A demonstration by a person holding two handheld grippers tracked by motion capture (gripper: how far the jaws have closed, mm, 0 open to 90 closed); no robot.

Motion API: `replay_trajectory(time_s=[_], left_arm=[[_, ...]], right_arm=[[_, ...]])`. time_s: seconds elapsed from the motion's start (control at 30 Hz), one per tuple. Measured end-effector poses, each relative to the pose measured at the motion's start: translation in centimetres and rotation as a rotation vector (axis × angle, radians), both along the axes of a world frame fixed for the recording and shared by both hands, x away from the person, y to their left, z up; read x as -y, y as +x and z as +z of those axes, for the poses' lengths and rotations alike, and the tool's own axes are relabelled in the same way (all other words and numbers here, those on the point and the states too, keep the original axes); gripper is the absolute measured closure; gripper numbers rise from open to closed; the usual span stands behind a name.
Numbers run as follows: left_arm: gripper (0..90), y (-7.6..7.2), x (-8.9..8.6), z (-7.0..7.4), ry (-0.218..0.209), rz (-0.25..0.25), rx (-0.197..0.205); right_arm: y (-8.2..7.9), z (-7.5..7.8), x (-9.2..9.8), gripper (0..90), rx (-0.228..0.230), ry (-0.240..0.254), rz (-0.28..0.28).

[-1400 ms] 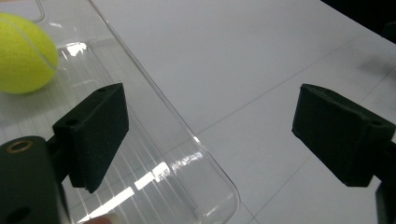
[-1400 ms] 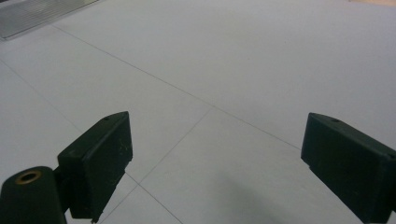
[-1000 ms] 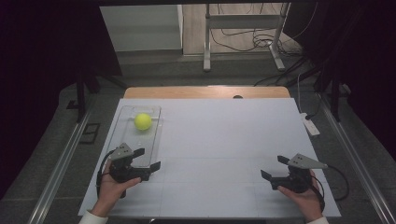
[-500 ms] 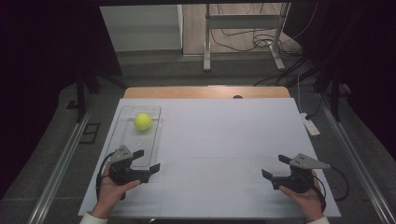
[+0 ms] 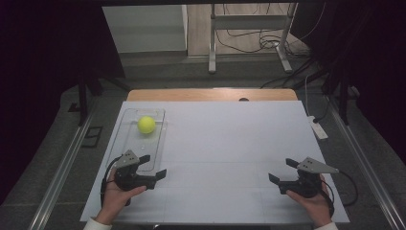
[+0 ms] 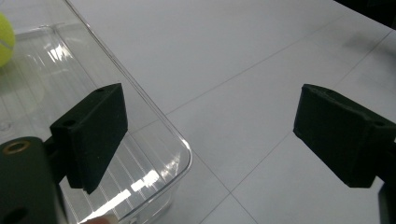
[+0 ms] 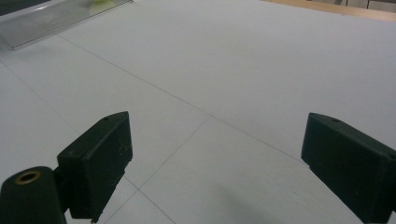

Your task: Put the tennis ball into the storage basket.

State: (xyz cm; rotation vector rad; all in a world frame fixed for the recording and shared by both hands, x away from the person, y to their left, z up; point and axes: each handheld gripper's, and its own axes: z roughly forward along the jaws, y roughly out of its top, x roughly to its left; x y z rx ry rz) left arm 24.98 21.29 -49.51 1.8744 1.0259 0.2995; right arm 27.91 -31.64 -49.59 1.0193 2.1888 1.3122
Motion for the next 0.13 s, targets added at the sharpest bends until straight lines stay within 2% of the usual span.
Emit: replay_trajectory(time_s=[0.13], left_arm=[[11.0, -0.02, -0.08, 0.01, -0.006, 0.005, 0.000]], right_arm=[[0.14, -0.09, -0.01, 9.3, -0.003, 0.006, 0.001]])
